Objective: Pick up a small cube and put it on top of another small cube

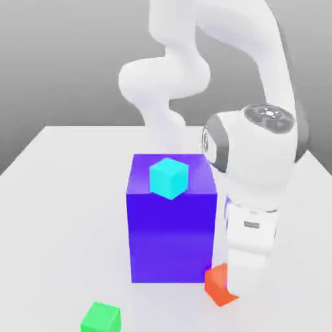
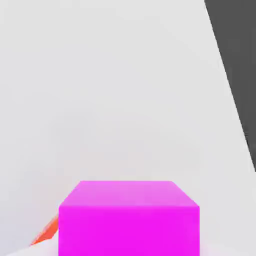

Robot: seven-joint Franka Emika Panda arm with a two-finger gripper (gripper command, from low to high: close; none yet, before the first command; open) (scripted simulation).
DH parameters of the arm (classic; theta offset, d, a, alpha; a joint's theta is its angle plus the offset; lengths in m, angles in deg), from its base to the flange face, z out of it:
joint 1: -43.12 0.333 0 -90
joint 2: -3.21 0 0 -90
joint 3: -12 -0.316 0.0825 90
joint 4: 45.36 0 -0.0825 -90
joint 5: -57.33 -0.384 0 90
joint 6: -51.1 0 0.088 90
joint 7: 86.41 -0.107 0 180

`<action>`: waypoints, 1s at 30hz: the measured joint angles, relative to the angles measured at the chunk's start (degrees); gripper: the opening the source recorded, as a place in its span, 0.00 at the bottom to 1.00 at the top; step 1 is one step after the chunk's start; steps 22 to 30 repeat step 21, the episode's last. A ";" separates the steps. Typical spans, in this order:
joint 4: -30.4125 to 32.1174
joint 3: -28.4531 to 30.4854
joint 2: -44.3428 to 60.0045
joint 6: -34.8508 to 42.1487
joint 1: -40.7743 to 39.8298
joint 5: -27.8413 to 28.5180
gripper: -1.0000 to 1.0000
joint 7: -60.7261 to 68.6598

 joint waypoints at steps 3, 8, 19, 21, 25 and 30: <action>-2.05 3.88 0.01 2.10 -4.89 -1.61 0.00 1.35; -5.17 6.50 3.37 1.79 -12.42 -6.64 0.00 7.31; -5.67 4.87 6.85 -1.05 -14.29 -9.45 1.00 9.53; -5.35 6.60 3.18 1.98 -13.07 -6.51 1.00 7.43; -5.35 6.60 3.18 1.98 -13.07 -6.51 1.00 7.43; -5.35 6.60 3.18 1.98 -13.07 -6.51 1.00 7.43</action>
